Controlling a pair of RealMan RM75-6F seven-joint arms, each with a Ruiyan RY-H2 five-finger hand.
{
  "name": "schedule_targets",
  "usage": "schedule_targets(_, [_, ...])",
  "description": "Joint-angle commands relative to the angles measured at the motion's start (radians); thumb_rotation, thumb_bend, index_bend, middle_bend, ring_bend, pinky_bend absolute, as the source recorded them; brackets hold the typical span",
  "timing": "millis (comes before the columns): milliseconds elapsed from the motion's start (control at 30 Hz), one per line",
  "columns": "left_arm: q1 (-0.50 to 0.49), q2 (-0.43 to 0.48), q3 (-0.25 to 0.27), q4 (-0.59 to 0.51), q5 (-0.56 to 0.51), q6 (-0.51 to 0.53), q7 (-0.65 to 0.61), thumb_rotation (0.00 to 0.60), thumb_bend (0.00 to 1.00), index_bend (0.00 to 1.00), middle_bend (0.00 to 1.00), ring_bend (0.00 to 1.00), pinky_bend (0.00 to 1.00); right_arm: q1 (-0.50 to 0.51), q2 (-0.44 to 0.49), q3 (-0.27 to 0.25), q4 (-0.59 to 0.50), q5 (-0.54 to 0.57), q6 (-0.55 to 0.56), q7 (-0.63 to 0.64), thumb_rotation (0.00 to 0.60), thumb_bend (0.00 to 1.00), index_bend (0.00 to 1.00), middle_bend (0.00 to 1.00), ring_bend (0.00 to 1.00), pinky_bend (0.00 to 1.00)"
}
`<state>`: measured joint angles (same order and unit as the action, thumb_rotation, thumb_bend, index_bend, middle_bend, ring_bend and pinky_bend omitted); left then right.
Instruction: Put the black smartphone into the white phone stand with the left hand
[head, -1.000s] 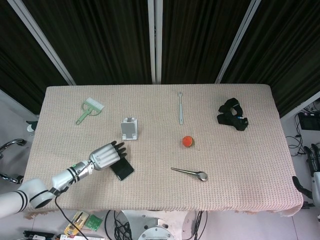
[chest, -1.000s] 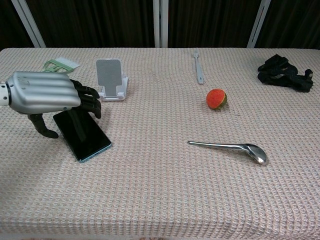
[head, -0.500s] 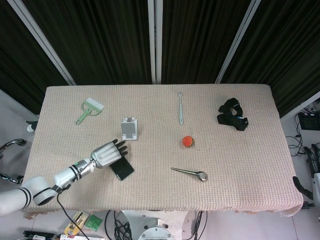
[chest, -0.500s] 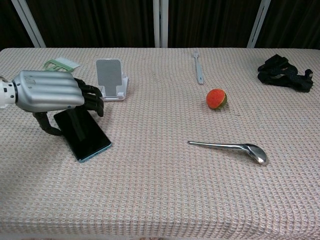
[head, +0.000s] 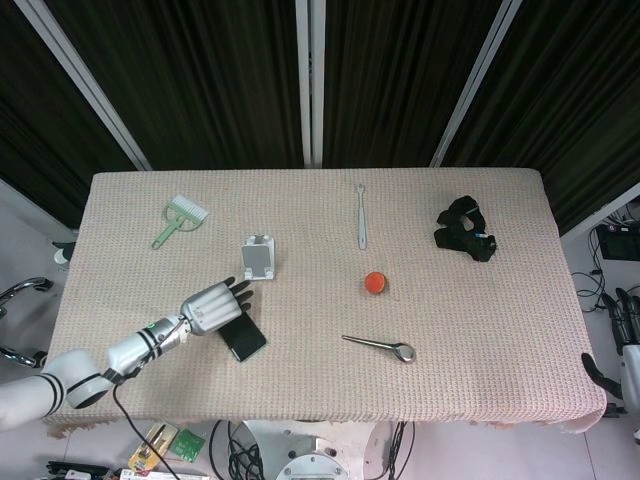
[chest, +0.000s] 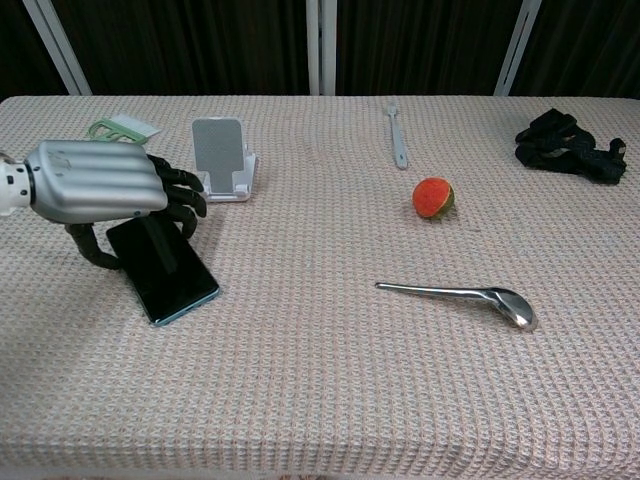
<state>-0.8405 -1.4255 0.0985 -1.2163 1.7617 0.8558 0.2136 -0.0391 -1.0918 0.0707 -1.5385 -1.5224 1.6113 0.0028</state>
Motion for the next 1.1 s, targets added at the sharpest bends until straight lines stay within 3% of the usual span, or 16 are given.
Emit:
schedule_targets(33, [0.006, -0.004, 0.004, 0.010, 0.008, 0.031, -0.016, 0.600, 0.15, 0.43, 0.26, 0.13, 0.29, 0.001, 0.002, 0.000, -0.002, 0.004, -0.005, -0.001, 0.600, 0.18, 0.00, 0.00, 0.00, 0.00])
schedule_targets(233, [0.012, -0.009, 0.017, 0.027, 0.021, 0.062, -0.035, 0.600, 0.21, 0.46, 0.41, 0.20, 0.34, 0.001, 0.003, -0.002, -0.005, 0.003, -0.007, -0.003, 0.600, 0.18, 0.00, 0.00, 0.00, 0.00])
schedule_targets(500, [0.020, -0.019, 0.024, 0.051, 0.032, 0.106, -0.063, 0.600, 0.34, 0.48, 0.44, 0.33, 0.48, 0.000, 0.007, -0.003, -0.008, 0.007, -0.010, -0.003, 0.600, 0.18, 0.00, 0.00, 0.00, 0.00])
schedule_targets(1100, [0.032, 0.058, 0.040, -0.017, 0.060, 0.187, -0.082, 0.600, 0.42, 0.51, 0.48, 0.37, 0.49, 0.001, 0.001, -0.002, -0.004, 0.011, -0.014, 0.000, 0.600, 0.18, 0.00, 0.00, 0.00, 0.00])
